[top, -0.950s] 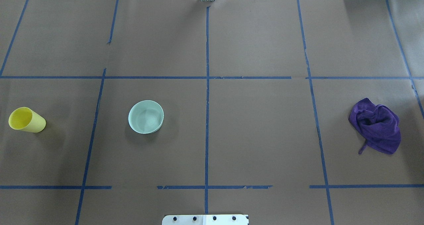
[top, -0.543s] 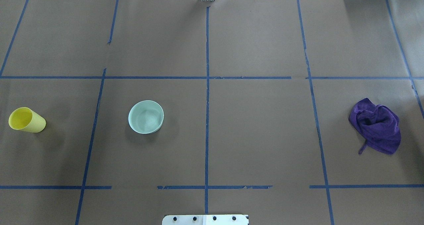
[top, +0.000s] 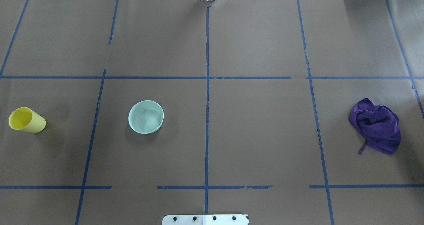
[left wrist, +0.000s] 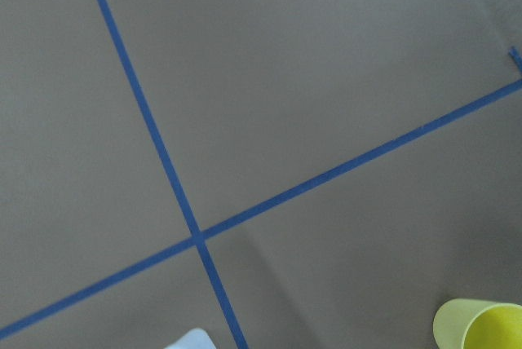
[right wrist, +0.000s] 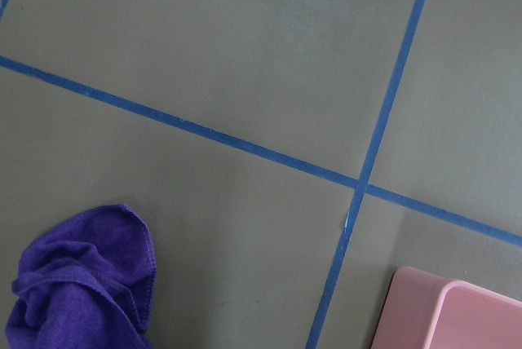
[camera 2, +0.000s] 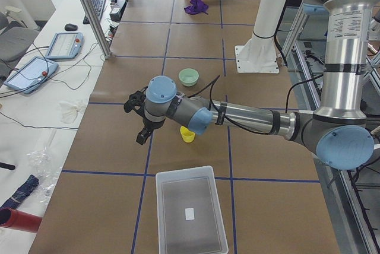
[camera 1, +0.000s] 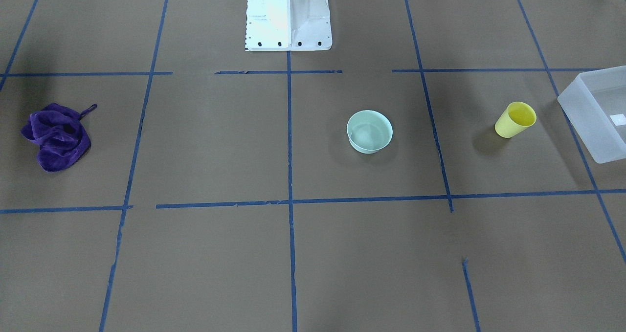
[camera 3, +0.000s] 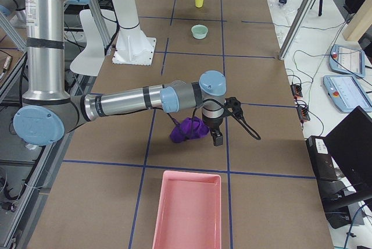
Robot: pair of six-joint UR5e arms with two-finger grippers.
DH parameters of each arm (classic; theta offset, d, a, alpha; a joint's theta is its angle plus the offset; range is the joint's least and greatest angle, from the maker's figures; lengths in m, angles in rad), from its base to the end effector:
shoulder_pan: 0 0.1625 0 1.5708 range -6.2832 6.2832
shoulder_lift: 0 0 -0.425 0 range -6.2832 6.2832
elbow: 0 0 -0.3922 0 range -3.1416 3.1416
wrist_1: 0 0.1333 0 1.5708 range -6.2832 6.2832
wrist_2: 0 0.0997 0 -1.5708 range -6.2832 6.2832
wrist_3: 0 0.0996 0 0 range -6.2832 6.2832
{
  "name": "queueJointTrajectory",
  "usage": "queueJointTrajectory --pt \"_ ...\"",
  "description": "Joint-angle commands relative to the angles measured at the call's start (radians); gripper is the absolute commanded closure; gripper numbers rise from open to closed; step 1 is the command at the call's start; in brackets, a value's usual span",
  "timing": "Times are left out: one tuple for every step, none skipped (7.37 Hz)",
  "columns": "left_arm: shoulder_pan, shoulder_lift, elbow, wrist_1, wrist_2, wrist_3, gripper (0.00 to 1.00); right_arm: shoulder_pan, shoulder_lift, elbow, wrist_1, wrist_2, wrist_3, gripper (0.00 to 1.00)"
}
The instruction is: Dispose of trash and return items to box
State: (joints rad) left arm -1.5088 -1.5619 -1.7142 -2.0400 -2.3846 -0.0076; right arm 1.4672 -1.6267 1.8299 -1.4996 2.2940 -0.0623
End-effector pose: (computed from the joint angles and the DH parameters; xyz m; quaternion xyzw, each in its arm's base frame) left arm -0.0294 -0.5086 0.5346 0.2597 0.3871 0.1415 0.8733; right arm 0.0177 -0.4810 0.5525 0.1207 -0.3530 -0.1250 0.9193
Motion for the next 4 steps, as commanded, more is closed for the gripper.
queueJointTrajectory --pt "0.002 0.06 0.062 -0.412 -0.001 -0.153 0.0 -0.001 -0.004 -0.004 0.05 0.018 0.042 0.0" --pt "0.04 0.08 0.065 -0.553 -0.001 -0.182 0.0 -0.001 -0.002 -0.003 0.052 0.041 0.042 0.0" --pt "0.155 0.08 0.062 -0.551 0.001 -0.269 0.0 -0.001 -0.002 -0.001 0.079 0.045 0.044 0.0" --pt "0.265 0.086 0.038 -0.566 0.078 -0.48 0.0 -0.014 -0.004 -0.003 0.103 0.036 0.039 0.0"
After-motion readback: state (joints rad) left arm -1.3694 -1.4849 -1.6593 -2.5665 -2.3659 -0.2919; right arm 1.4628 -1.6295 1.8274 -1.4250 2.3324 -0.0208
